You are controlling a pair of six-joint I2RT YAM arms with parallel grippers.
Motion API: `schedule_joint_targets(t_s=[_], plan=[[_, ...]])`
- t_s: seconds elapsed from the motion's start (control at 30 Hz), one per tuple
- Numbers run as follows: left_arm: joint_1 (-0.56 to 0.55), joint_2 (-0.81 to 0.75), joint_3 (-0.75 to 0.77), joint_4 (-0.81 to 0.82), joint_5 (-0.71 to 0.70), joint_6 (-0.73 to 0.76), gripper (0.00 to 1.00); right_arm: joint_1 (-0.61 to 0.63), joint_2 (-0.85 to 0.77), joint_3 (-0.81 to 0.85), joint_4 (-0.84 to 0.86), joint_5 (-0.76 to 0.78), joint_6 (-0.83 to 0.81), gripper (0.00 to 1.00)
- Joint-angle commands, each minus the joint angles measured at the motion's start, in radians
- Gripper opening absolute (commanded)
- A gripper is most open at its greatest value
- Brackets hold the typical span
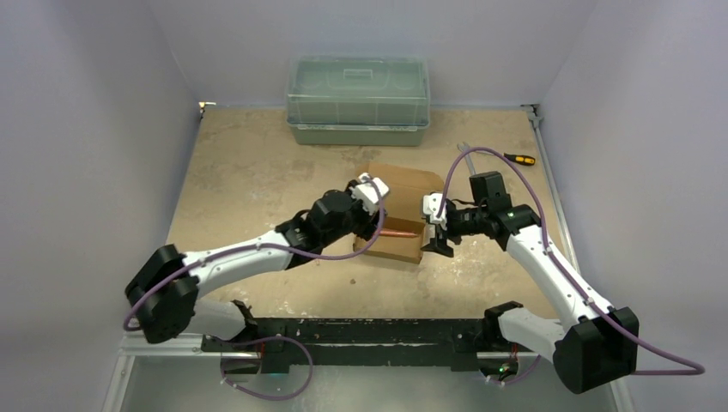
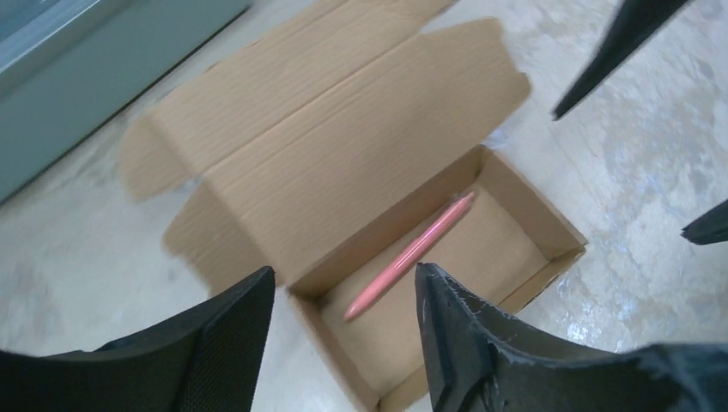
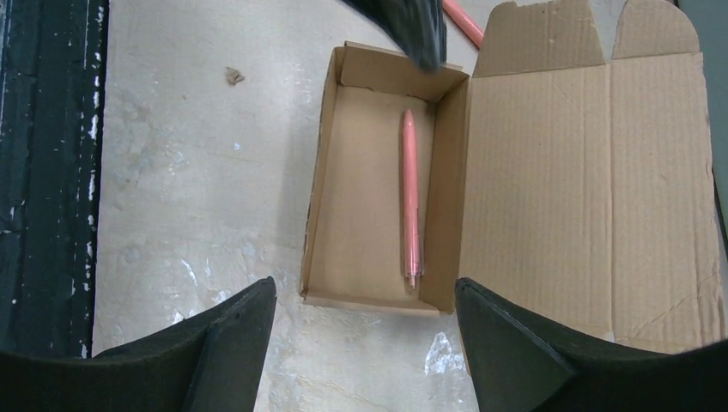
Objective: Fold the paper box
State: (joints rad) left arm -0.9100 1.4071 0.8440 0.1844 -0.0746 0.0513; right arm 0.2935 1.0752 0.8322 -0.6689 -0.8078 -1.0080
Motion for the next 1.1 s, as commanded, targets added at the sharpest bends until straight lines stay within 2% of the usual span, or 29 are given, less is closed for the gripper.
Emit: schedule_joint_targets(t_s=[0.0,0.07,0.17,0.3,0.47,0.77,1.07], plan=[[0.024,-0.162,-0.137,0.02,-0.27,-0.237,0.66,-0.013,-0.011,0.047,-0.014,-0.044,-0.015,0.79],[0.057,-0.213,-0.189,0.0,-0.277,-0.274,0.69,-0.014,-0.008,0.047,-0.016,-0.044,-0.019,0.79],[0.133,-0.228,-0.222,-0.082,-0.285,-0.345,0.69,-0.014,-0.002,0.049,-0.023,-0.04,-0.023,0.79],[0.221,-0.184,-0.224,-0.201,-0.325,-0.489,0.58,-0.017,-0.001,0.05,-0.026,-0.039,-0.023,0.79],[0.222,-0.102,-0.202,-0.351,-0.466,-0.66,0.47,-0.021,0.001,0.05,-0.03,-0.037,-0.025,0.8],[0.223,-0.009,-0.187,-0.336,-0.416,-0.687,0.31,-0.024,0.006,0.05,-0.031,-0.037,-0.029,0.79],[0.223,0.069,-0.179,-0.303,-0.381,-0.691,0.27,-0.025,0.008,0.049,-0.035,-0.039,-0.029,0.79]])
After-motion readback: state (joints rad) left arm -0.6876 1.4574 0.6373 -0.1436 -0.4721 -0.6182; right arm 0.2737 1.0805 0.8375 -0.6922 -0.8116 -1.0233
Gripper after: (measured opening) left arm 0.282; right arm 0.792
